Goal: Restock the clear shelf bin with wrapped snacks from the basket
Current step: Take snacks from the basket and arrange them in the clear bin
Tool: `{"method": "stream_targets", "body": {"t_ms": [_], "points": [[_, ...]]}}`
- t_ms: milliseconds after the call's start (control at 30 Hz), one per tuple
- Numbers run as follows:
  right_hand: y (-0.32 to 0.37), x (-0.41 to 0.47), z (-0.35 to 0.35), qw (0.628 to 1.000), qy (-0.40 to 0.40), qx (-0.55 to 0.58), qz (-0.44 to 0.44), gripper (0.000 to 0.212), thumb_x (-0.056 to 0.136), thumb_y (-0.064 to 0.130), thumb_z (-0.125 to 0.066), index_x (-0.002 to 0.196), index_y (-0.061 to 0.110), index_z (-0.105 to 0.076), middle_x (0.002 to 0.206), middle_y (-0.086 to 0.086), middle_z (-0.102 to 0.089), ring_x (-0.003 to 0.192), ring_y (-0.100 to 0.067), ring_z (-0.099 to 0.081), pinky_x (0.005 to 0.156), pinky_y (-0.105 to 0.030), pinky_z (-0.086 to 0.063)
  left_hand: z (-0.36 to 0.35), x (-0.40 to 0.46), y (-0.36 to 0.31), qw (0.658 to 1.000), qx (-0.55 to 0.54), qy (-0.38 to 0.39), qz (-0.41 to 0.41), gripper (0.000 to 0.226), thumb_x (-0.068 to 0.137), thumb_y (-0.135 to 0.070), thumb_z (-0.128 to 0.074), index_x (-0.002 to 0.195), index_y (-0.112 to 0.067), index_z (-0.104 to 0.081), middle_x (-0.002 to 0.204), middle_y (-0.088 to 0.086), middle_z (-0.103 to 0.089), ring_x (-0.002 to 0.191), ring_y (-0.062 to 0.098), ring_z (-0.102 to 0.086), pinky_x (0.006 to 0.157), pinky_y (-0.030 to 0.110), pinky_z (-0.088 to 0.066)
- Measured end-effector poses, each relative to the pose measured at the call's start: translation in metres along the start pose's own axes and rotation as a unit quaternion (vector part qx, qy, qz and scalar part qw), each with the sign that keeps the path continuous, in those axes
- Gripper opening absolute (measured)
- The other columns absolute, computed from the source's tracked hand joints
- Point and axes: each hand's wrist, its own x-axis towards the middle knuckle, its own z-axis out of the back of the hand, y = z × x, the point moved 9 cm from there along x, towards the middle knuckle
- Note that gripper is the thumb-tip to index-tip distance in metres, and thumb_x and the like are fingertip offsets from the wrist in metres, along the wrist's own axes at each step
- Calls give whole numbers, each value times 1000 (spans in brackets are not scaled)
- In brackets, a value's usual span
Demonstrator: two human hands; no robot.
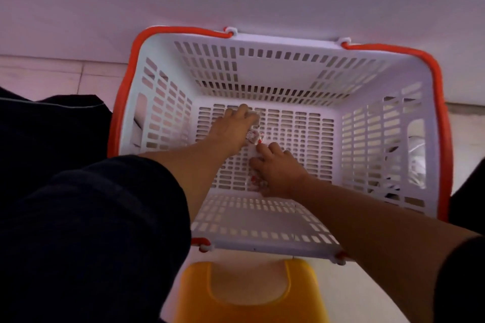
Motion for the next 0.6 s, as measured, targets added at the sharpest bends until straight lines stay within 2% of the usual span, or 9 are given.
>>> {"method": "stream_targets", "body": {"t_ms": [67, 167, 233, 300, 367, 467, 533, 600], "points": [[-15, -5, -2, 998, 2, 46, -32, 59, 72, 43, -70, 123, 22, -50, 132, -9, -34, 116, -32, -41, 78, -45, -52, 2, 1, -3, 1000, 2, -10, 16, 64, 80, -17, -80, 133, -29, -46, 140, 2, -36, 122, 32, -41, 90, 44, -48], [-28, -12, -7, 997, 8, 67, -35, 66, 73, 51, -73, 123, 18, -48, 127, -9, -35, 112, -31, -42, 81, -42, -51, 1, 1, -6, 999, 21, -22, 31, 61, 81, -19, -79, 132, -26, -47, 144, 0, -35, 129, 32, -36, 97, 45, -43], [-30, -17, -10, 998, 11, 62, -30, 78, 66, 54, -78, 128, 21, -45, 131, -8, -34, 115, -29, -39, 82, -42, -52, -2, 1, -8, 999, 33, -23, 26, 64, 82, -17, -79, 136, -23, -45, 148, 0, -34, 134, 31, -33, 102, 45, -41], [-30, -20, -14, 997, 18, 67, -38, 85, 64, 48, -81, 135, 23, -41, 140, -8, -27, 121, -30, -35, 86, -44, -53, -1, 1, -10, 999, 25, -24, 19, 62, 82, -16, -79, 135, -20, -47, 144, 1, -41, 131, 29, -38, 101, 42, -40], [-30, -21, -13, 995, 14, 81, -50, 81, 67, 42, -82, 135, 23, -42, 145, -9, -23, 125, -31, -34, 90, -46, -52, 2, 1, -10, 999, 21, -33, 23, 59, 81, -20, -79, 130, -18, -48, 139, 4, -47, 126, 30, -42, 101, 43, -40], [-29, -20, -8, 994, 1, 96, -45, 71, 70, 38, -81, 130, 19, -48, 146, -8, -28, 125, -29, -36, 93, -45, -50, 1, 3, -5, 997, 20, -22, 65, 73, 79, -31, -81, 136, -12, -40, 139, 11, -47, 128, 33, -42, 103, 45, -40], [-26, -18, -5, 995, -6, 98, -32, 61, 77, 36, -75, 129, 17, -51, 139, -7, -36, 121, -29, -39, 93, -44, -48, -2, 4, 0, 995, -5, 2, 96, 76, 78, -36, -82, 137, -10, -41, 137, 13, -47, 126, 32, -45, 99, 43, -43], [-23, -16, -3, 996, -8, 90, -24, 56, 82, 38, -70, 130, 16, -52, 131, -7, -43, 117, -30, -42, 93, -45, -46, -6, 4, 3, 991, -62, 18, 117, 64, 76, -31, -83, 127, -11, -50, 127, 11, -51, 112, 29, -55, 83, 36, -47]]}}
